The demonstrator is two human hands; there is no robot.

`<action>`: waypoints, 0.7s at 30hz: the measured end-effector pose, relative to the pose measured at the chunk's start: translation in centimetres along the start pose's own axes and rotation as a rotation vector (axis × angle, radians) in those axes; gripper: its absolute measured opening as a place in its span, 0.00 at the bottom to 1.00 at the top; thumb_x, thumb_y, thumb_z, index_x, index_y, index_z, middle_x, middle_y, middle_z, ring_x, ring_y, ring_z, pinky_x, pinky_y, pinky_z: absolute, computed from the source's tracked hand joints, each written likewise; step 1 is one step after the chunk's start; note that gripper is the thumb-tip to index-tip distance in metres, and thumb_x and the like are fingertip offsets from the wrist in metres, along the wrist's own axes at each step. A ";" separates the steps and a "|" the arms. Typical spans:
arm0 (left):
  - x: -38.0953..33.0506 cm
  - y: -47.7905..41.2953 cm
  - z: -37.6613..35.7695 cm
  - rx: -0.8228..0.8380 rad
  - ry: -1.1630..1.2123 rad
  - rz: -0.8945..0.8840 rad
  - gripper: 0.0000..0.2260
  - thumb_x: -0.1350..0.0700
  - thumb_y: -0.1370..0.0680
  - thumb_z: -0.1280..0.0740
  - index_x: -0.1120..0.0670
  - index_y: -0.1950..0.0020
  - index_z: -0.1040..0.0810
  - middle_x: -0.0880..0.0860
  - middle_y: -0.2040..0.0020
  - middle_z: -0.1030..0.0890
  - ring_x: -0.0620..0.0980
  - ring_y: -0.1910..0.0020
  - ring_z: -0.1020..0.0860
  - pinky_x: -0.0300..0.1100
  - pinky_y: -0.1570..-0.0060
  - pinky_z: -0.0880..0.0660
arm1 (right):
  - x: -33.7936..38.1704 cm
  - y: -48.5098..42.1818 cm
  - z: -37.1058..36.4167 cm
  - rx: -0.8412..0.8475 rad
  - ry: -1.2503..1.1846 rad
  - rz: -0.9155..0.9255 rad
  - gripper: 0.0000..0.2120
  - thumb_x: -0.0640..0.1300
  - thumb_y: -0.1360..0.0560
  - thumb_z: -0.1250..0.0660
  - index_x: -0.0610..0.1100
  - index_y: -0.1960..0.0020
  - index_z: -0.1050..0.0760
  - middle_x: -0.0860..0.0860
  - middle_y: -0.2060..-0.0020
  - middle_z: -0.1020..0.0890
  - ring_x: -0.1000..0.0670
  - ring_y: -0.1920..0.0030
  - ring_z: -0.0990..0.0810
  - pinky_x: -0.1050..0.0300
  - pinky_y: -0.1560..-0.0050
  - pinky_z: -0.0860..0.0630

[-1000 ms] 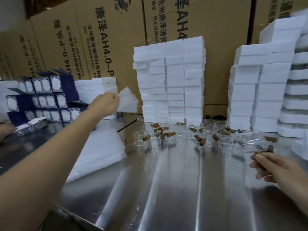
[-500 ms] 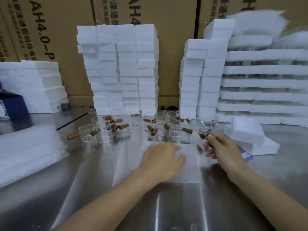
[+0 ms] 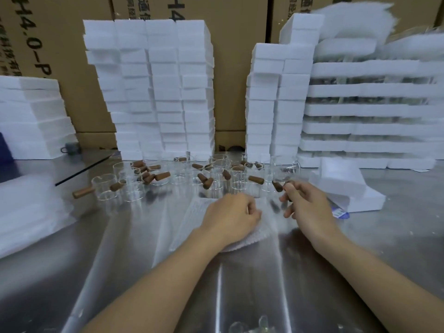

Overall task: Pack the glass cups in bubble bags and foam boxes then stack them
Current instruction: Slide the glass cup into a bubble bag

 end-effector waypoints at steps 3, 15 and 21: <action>1.7 -0.4 0.4 -0.043 0.149 0.066 0.14 0.43 0.17 0.31 0.48 0.59 0.20 0.44 0.67 0.19 0.44 0.66 0.21 0.46 0.57 0.22 | 0.6 0.3 -0.1 0.009 0.021 0.029 0.09 0.46 0.15 0.36 0.46 0.51 0.20 0.49 0.62 0.16 0.51 0.73 0.22 0.61 0.68 0.27; 2.6 -1.3 3.5 -0.546 0.551 0.087 0.09 0.47 0.16 0.31 0.44 0.56 0.19 0.41 0.59 0.17 0.42 0.59 0.21 0.37 0.59 0.27 | 1.7 2.2 -1.3 0.217 0.343 0.271 0.05 0.52 0.16 0.36 0.59 0.50 0.23 0.59 0.60 0.18 0.52 0.73 0.19 0.59 0.63 0.22; -0.7 0.7 3.6 -0.537 0.196 -0.294 0.05 0.47 0.15 0.31 0.44 0.49 0.18 0.42 0.53 0.22 0.42 0.62 0.24 0.39 0.59 0.26 | 2.4 2.6 -1.0 0.245 0.560 0.293 0.06 0.56 0.18 0.36 0.58 0.46 0.22 0.60 0.63 0.18 0.55 0.67 0.19 0.48 0.59 0.20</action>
Point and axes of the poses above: each hand's wrist, its own y-axis away from the middle knuckle, its own z-axis out of the back of the hand, x = y × z, the point moved 1 cm from there along -y, towards the middle knuckle
